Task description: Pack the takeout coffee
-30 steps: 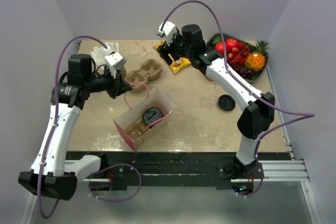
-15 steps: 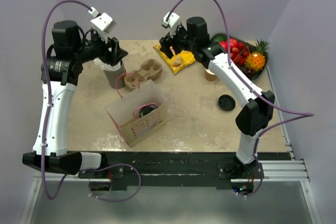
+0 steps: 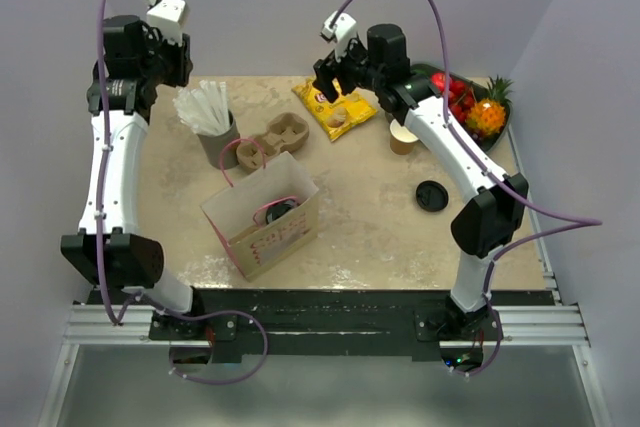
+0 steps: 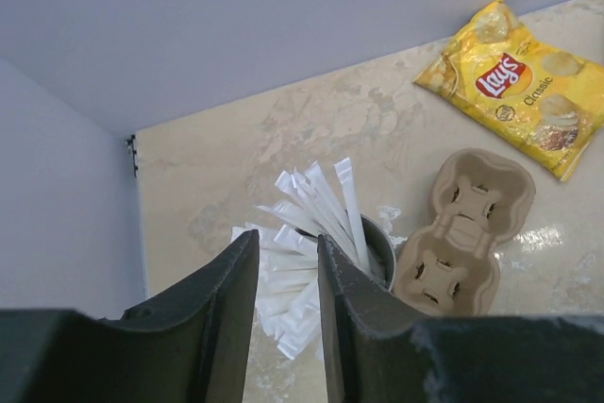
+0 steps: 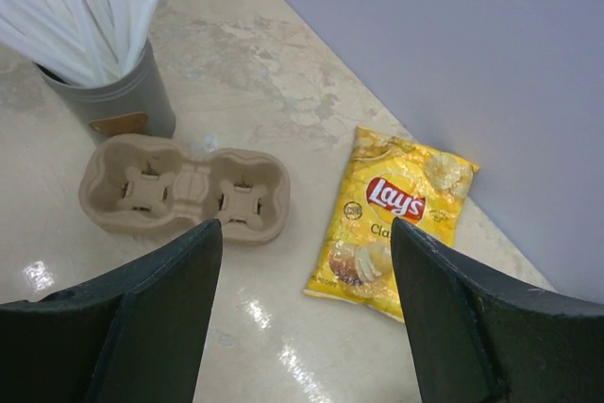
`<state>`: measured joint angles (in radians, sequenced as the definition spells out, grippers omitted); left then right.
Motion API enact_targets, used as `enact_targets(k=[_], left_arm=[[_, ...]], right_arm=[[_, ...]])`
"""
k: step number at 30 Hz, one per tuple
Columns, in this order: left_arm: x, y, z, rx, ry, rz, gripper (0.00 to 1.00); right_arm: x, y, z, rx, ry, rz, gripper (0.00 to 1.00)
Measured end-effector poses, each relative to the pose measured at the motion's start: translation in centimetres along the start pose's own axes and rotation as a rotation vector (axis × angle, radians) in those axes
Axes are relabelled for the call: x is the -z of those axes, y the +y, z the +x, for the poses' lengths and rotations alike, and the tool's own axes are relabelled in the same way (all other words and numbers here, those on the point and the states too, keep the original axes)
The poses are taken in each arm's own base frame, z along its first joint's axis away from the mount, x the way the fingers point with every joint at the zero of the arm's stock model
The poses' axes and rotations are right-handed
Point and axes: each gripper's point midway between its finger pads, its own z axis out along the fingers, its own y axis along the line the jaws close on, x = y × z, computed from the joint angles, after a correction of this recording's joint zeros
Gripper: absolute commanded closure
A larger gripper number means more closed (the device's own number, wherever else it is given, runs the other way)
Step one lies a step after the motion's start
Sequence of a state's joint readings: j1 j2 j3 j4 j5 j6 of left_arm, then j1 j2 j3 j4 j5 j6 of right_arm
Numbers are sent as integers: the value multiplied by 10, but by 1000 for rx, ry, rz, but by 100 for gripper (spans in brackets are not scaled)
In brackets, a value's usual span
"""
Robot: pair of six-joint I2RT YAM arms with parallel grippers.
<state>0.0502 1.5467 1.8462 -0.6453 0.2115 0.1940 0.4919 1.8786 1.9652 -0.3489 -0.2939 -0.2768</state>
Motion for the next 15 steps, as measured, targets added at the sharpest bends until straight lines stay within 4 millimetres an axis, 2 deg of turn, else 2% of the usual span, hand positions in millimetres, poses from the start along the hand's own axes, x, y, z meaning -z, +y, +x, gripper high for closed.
enact_targets(k=[9,15], left_arm=[[-58,4,54,77,154,6,59],[-83,5,58,110,173,18,64]], right_arm=[[5,10,20,-90,78,-36,24],[10,25,38,-174,120,-138,24]])
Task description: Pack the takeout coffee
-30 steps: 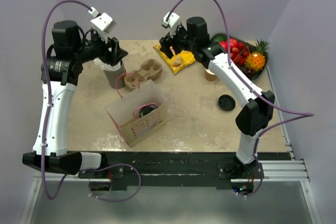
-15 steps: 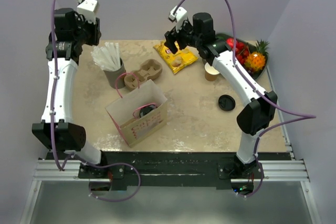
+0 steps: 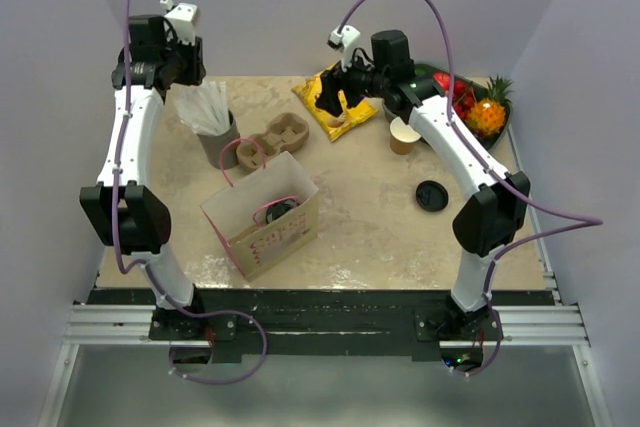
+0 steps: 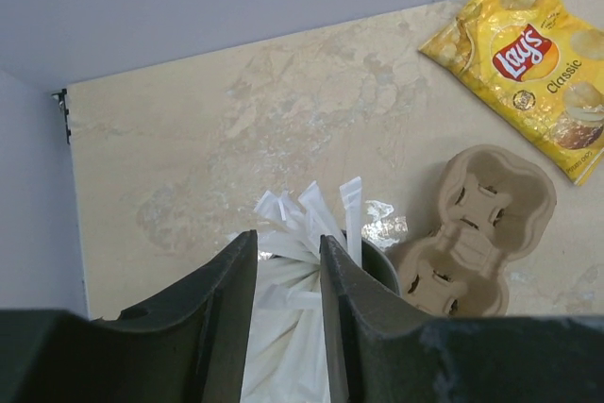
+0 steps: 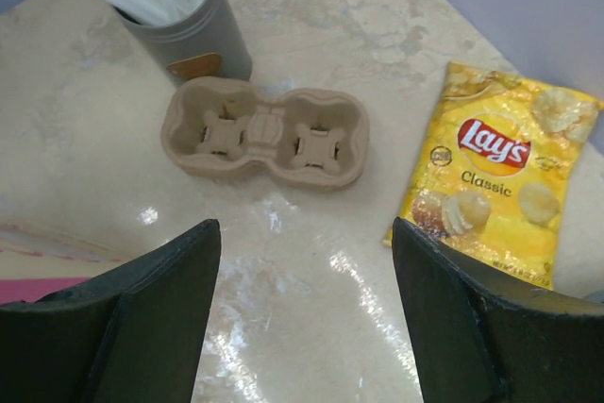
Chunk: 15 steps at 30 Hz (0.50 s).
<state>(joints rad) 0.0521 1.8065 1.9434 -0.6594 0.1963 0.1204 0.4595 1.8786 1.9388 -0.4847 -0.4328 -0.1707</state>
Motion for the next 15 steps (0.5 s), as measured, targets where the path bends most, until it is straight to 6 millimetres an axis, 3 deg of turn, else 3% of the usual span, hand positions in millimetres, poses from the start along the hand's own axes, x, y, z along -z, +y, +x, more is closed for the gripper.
enact_targets(k=[6,15], left_arm=[[-5,-3,3,12,15,19,65],[-3,-1,11,17,45,15,57]], right_arm=[[0,9,11,-42,25,-59,24],[0,15,18,-61,44,-86,23]])
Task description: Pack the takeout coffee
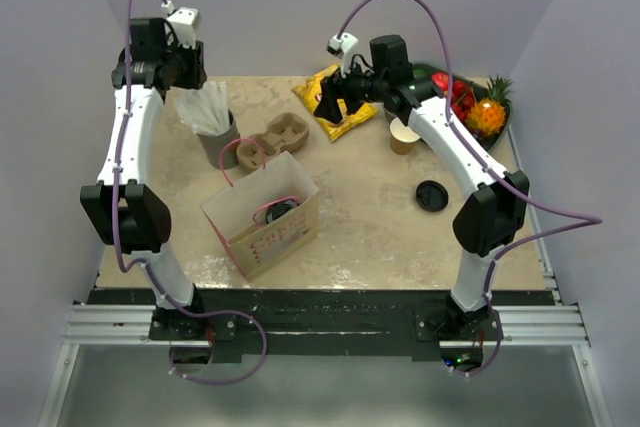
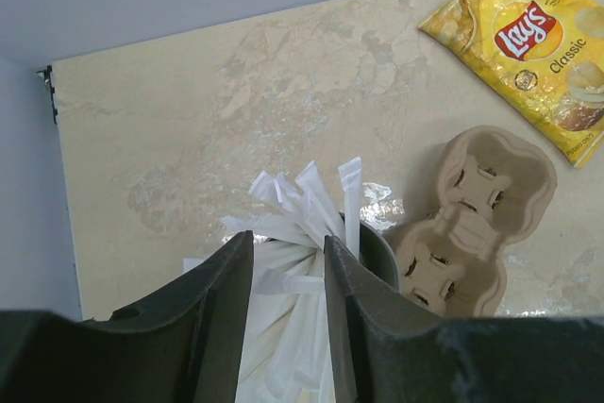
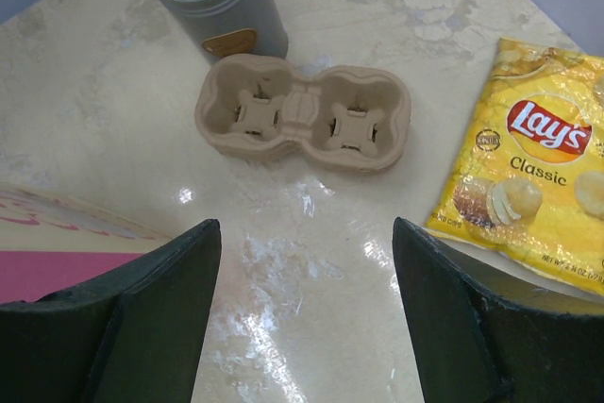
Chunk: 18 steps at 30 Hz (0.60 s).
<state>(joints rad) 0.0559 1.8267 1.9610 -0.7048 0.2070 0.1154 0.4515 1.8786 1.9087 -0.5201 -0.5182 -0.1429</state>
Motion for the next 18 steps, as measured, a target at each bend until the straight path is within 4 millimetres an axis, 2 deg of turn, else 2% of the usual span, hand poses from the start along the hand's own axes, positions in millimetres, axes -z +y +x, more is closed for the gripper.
enact_targets(k=[4,12,18], left_arm=[[0,4,2,2,10,-16,57],[-10,5,21,5,74,-16,64],[-13,6,29,1,102,-16,64]], right_arm=[[0,0,0,-5,0,-2,23],[0,0,1,-8,1,-2,23],[1,-1,1,-14,1,1,23]])
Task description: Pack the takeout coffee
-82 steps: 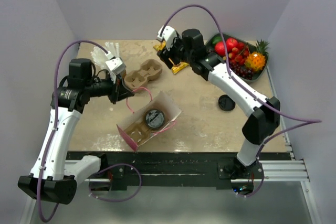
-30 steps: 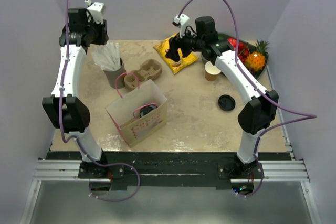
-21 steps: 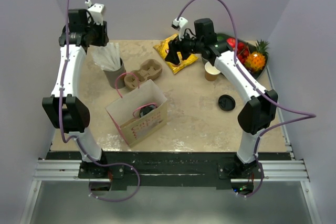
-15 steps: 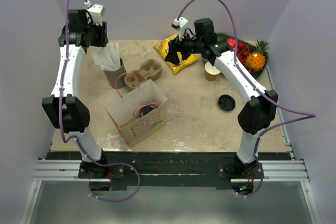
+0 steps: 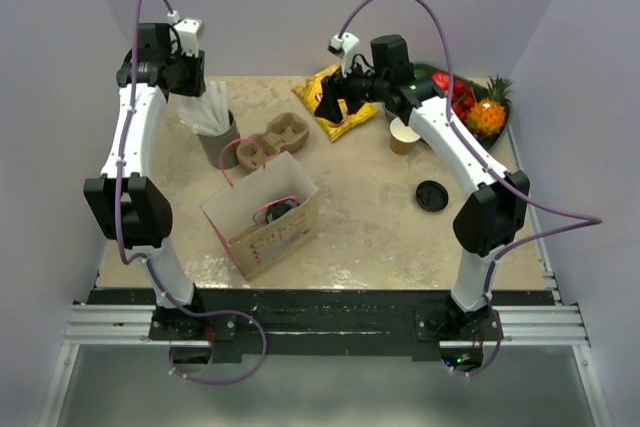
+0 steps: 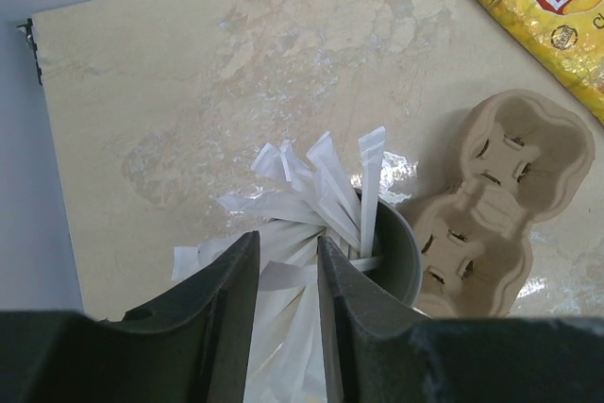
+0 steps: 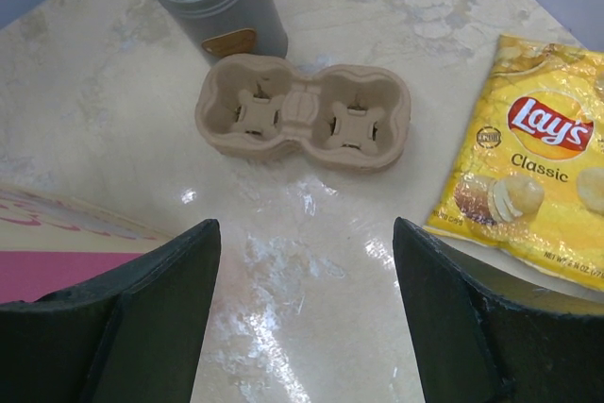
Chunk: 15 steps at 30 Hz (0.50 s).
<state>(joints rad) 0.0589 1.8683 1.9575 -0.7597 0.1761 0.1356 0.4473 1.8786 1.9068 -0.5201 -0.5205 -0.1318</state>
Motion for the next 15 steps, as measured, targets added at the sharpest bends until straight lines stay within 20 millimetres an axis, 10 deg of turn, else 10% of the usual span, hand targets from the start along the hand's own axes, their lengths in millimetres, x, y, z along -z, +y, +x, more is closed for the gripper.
enact_targets(k=[15], left_arm=[[-5,0,24,-5,70,-1,82]], right_arm=[[-5,-1,6,-24,10,-18,23]])
